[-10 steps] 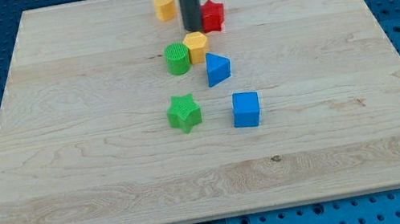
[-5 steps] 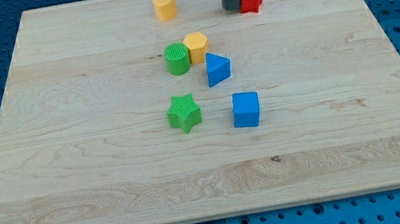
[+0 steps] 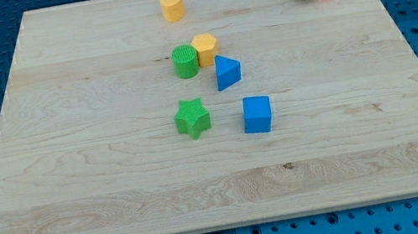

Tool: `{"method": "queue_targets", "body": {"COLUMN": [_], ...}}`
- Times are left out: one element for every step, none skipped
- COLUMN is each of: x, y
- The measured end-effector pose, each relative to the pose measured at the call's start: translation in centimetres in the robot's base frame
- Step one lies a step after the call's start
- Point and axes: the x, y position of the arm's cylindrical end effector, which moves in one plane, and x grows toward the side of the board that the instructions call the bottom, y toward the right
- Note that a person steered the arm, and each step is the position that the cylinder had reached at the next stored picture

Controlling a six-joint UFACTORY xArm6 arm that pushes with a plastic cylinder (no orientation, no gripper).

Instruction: Drag the red star diagonally bottom right to the red circle

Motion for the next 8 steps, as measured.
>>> {"method": "queue_targets", "body": {"x": [0.1,0.0,-0.4,-0.4,1.9,3.0,3.1,3.8], "y": [0.0,0.5,2.7,3.6,0.3,-2.0,-2.2,-2.2]}}
